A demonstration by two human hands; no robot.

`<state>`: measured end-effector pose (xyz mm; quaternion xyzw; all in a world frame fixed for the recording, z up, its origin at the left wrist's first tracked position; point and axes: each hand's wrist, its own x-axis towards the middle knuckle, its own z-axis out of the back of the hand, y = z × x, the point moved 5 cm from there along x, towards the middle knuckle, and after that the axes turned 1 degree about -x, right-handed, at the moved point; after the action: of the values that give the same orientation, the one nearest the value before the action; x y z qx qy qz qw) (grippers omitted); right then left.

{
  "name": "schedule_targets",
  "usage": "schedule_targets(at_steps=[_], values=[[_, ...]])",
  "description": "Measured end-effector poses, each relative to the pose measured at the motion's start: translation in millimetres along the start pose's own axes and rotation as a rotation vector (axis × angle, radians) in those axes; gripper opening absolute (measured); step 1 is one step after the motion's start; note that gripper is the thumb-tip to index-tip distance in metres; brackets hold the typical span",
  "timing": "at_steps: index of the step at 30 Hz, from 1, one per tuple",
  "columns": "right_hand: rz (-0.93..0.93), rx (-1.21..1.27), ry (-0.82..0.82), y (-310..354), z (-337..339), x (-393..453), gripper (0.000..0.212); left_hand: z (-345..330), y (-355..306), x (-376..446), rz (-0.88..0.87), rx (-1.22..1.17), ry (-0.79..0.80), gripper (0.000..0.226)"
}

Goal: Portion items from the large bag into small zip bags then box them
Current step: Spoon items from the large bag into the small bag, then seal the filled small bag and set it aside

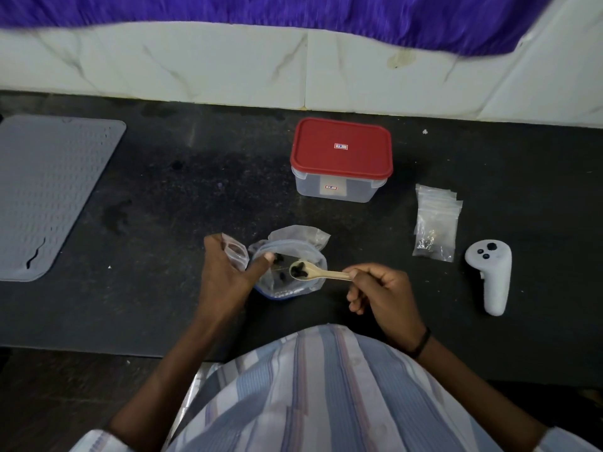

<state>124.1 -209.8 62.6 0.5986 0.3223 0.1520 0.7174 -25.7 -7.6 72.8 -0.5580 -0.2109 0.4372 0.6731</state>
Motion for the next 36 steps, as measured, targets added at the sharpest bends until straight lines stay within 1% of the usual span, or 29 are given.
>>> schedule_targets(at_steps=[2, 4, 6, 9, 11, 14, 15, 17, 19, 20, 23, 25, 27, 29, 31, 33, 36], values=[[0.005, -0.001, -0.003, 7.6, 4.4, -5.3, 0.019, 6.5, -5.9, -0.2, -0.079, 0.065, -0.029, 0.061], [0.013, 0.011, -0.008, 17.8, 8.1, -11.2, 0.02, 11.0, -13.8, -1.8, -0.203, 0.158, -0.068, 0.065], [0.031, 0.048, -0.011, 30.9, 9.5, -17.4, 0.02, 10.9, -22.9, -5.6, -0.333, 0.235, -0.082, 0.061], [0.089, 0.107, -0.015, 54.2, 10.1, -25.3, 0.021, 1.0, -34.8, -12.3, -0.425, 0.281, -0.051, 0.056], [0.136, 0.125, -0.008, 69.6, 9.2, -29.6, 0.022, -7.5, -38.8, -14.5, -0.461, 0.33, -0.004, 0.057], [0.186, 0.13, 0.006, 88.7, 6.3, -34.1, 0.023, -20.0, -33.5, -13.6, -0.359, 0.378, 0.121, 0.058], [0.199, 0.123, 0.009, 93.2, 5.2, -35.4, 0.023, -22.1, -37.8, -15.3, -0.383, 0.383, 0.126, 0.057], [0.229, 0.077, 0.015, 99.6, 3.0, -36.9, 0.022, -24.4, -58.5, -24.1, -0.584, 0.367, 0.091, 0.051], [0.262, -0.007, 0.015, 103.1, 0.9, -37.7, 0.022, -26.9, -72.8, -31.8, -0.748, 0.34, 0.077, 0.066], [0.278, -0.048, 0.01, 104.3, 0.3, -38.4, 0.021, -27.7, -74.4, -32.9, -0.776, 0.338, 0.072, 0.07], [0.35, -0.197, -0.01, 109.8, -2.3, -41.7, 0.019, -29.1, -69.2, -28.2, -0.738, 0.331, 0.054, 0.063], [0.48, -0.384, 0.013, 118.8, -7.4, -44.9, 0.016, -31.9, -61.4, -25.3, -0.745, 0.34, 0.056, 0.061], [0.665, -0.659, 0.089, 127.6, -17.4, -49.1, 0.017, -35.5, -55.3, -22.6, -0.725, 0.341, 0.07, 0.06], [0.838, -0.951, 0.146, 131.1, -28.9, -52.9, 0.018, -36.1, -51.8, -20.9, -0.693, 0.327, 0.08, 0.053], [0.99, -1.149, 0.096, 132.8, -33.9, -56.5, 0.02, -36.2, -49.8, -18.5, -0.682, 0.311, 0.094, 0.048], [1.099, -1.215, 0.024, 134.1, -34.3, -59.5, 0.022, -36.1, -49.0, -15.2, -0.663, 0.292, 0.097, 0.047], [1.213, -1.179, -0.082, 134.7, -29.2, -62.2, 0.024, -32.8, -46.0, -11.2, -0.622, 0.255, 0.077, 0.052]])
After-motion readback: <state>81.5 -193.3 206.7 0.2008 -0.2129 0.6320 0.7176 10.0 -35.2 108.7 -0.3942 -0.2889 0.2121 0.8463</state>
